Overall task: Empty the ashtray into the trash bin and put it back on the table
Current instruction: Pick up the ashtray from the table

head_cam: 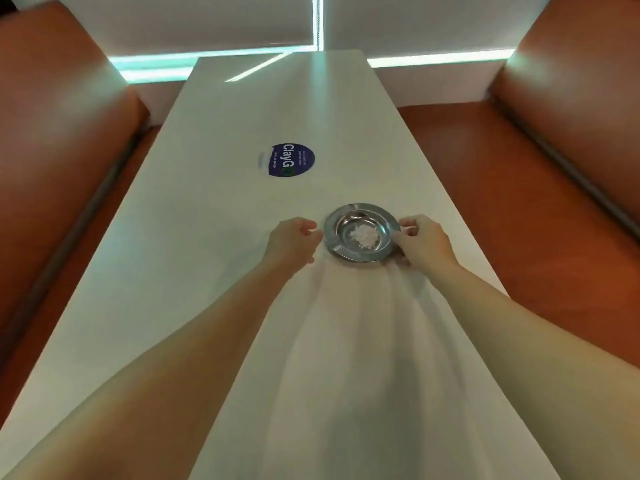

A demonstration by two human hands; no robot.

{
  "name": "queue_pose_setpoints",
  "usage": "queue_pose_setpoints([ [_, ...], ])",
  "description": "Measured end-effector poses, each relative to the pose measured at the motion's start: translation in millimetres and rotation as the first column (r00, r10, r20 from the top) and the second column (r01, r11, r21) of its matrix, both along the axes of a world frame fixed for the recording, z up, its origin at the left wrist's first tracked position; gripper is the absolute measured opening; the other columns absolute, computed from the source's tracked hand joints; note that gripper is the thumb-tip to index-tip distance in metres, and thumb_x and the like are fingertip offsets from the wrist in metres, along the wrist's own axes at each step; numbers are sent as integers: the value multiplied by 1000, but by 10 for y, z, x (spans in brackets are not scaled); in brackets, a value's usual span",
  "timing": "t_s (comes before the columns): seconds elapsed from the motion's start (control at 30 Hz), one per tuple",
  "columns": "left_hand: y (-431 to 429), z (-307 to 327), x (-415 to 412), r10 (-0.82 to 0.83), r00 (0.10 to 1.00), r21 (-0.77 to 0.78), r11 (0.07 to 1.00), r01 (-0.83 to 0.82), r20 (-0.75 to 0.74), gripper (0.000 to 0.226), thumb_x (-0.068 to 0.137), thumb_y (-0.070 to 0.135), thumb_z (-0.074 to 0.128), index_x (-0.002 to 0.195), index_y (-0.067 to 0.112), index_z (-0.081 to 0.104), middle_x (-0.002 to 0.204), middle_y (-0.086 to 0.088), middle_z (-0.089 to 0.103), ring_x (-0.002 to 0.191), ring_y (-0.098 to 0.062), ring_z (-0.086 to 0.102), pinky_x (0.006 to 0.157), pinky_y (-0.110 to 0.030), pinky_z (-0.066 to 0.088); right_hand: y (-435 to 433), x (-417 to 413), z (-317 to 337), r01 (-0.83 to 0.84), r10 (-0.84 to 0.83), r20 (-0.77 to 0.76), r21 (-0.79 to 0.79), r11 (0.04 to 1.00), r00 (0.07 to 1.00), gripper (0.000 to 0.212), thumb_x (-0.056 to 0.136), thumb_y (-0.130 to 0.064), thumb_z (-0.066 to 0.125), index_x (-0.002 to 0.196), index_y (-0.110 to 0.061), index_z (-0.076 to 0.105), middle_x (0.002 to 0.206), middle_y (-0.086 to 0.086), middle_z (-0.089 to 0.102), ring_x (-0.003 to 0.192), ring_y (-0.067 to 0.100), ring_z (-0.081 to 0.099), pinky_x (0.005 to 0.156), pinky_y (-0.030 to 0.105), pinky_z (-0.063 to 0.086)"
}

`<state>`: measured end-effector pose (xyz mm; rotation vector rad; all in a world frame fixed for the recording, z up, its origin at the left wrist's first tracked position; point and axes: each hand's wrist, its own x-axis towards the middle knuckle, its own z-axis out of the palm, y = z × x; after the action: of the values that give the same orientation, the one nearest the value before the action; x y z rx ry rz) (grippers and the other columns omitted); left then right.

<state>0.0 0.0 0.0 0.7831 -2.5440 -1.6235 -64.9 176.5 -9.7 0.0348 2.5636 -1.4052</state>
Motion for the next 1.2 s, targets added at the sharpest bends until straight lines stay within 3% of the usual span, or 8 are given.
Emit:
queue_pose_setpoints([
  [0.1,41,-33,-135,26,999,80,996,-29,31,41,85,11,54,125,0,50,118,-18,59,81,-23,59,70,-31,56,-39,-117,-41,-4,5,11,-13,1000,1000,32,82,-12,58,114,-10,57,114,12,65,90,31,63,84,43,54],
  [0.2,72,-78,-198,45,999,130,990,-48,23,40,83,1,54,123,-3,51,116,-24,62,82,-26,62,83,-39,55,-53,-169,-69,-20,23,59,-52,998,998,39,83,-6,59,121,-9,53,115,11,64,61,20,61,52,24,55],
  [0.33,67,-17,-137,41,999,148,988,-40,-7,39,83,-3,53,122,-3,52,102,-22,66,60,-13,59,71,-26,56,8,-113,-59,17,-8,67,-127,992,998,48,82,-3,60,129,-5,48,107,10,64,55,14,57,54,24,53],
  [0.47,105,160,86,24,999,190,982,-18,-32,39,82,-3,54,121,-2,52,72,-2,59,60,-11,58,53,-11,53,117,149,26,80,-50,109,-292,953,993,54,82,-1,61,133,-1,44,87,2,59,62,10,57,41,12,49],
  [0.6,273,343,420,-42,998,197,979,50,-45,40,83,-4,54,123,-4,50,74,-2,58,63,-13,59,54,-12,53,312,571,198,148,-98,148,-381,913,984,53,82,-1,60,132,0,44,100,11,63,62,11,58,43,16,50],
  [0.7,489,488,668,-101,991,186,976,115,-82,40,83,-4,54,123,-4,50,74,-3,60,64,-15,60,54,-13,54,551,945,352,183,-151,110,-425,886,982,36,82,2,58,119,1,57,73,3,60,56,12,54,40,14,49],
  [0.8,782,607,920,-166,982,182,967,180,-91,39,82,-2,56,121,-3,52,73,-4,61,61,-14,60,52,-13,55,891,1345,478,206,-187,88,-457,865,978,27,82,4,56,108,1,63,65,2,55,55,12,52,39,13,48],
  [1.2,2491,695,1515,-433,896,186,876,444,-98,41,81,-1,57,122,-2,53,78,-8,63,62,-13,60,58,-15,56,2610,2440,657,427,-418,117,-417,803,901,23,85,-1,57,103,-10,67,78,4,66,66,14,61,54,25,50],
])
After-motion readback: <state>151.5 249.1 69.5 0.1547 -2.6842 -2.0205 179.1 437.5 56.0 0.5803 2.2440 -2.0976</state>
